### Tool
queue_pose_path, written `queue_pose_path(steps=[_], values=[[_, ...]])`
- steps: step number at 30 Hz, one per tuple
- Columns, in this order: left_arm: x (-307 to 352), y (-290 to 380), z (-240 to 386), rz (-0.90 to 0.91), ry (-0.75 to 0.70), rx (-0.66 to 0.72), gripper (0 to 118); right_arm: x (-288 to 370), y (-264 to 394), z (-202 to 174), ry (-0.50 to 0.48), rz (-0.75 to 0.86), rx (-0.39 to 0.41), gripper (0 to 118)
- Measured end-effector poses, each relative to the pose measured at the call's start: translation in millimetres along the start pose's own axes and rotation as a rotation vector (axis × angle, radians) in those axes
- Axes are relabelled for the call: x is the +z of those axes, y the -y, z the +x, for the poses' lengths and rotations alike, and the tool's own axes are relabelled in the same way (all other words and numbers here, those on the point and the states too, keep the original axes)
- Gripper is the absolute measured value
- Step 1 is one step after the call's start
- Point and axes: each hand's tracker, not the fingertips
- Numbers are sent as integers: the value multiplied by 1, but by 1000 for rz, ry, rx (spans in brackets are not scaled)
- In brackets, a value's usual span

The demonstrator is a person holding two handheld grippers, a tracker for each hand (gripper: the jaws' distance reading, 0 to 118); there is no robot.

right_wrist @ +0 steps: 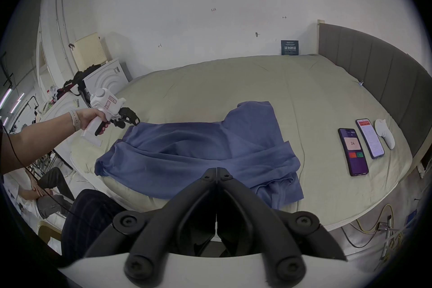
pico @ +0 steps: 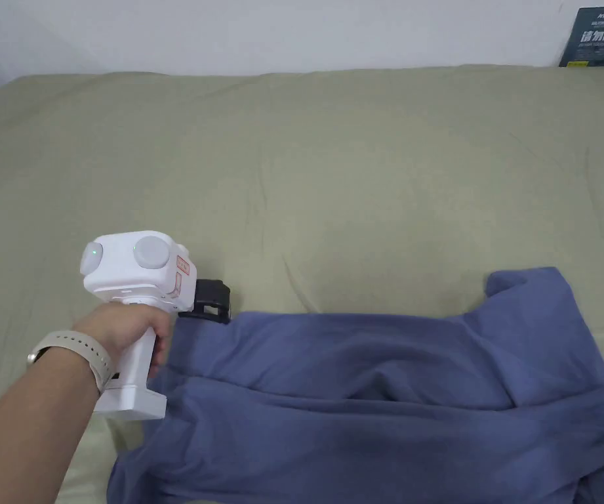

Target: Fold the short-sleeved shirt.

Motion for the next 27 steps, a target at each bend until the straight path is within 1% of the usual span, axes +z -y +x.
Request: queue_pose_path(steps=[1,2,3,4,5,6,7,8,9,11,12,14,15,17,18,19,21,22,24,25,26,27], values=[[-2,2,1,-6,3,2,88,1,0,3,-3,1,-4,0],[-3,5,2,-12,-6,0,86,1,0,3,-3,2,-5,0],[9,17,13,15,-103,-48,84,3,-1,2,-3,4,-3,0],[13,16,15,6,-94,-72,81,4,-1,2,-2,6,-2,0],[18,14,15,4,-82,-54,75,6,-1,6,-5,9,-1,0],[24,13,15,3,-85,-51,59,7,-1,6,-7,10,1,0],[19,4,6,8,-81,-50,30,8,-2,6,-7,10,4,0],[22,3,2,25,-22,-30,8,8,-3,7,-9,10,6,0],[24,3,2,2,4,-10,8,7,0,12,-10,11,4,0],[24,9,6,17,-44,-91,7,5,-5,16,-16,9,-5,0],[28,11,6,42,-48,-95,7,3,-8,18,-14,5,-6,0],[41,18,0,133,9,-53,7,-6,-19,23,-2,-16,4,0],[43,25,0,185,3,-41,7,-15,-26,29,16,-39,15,0],[51,36,-3,225,29,-46,6,-42,-43,44,48,-97,19,0],[53,41,-5,247,49,-34,6,-59,-52,55,66,-123,9,0],[55,51,-5,253,78,-27,7,-79,-61,67,61,-150,-3,0],[57,60,-7,260,94,-33,7,-124,-78,91,97,-217,8,0],[57,62,-9,266,97,-38,7,-148,-86,103,120,-240,16,4],[56,70,-7,272,101,-39,7,-192,-96,122,170,-275,17,55],[56,69,-8,275,100,-47,7,-215,-102,128,198,-326,29,79],[56,69,-9,274,101,-53,7,-231,-104,135,217,-336,29,95],[58,72,-3,279,95,-61,7,-247,-106,141,238,-347,25,95]])
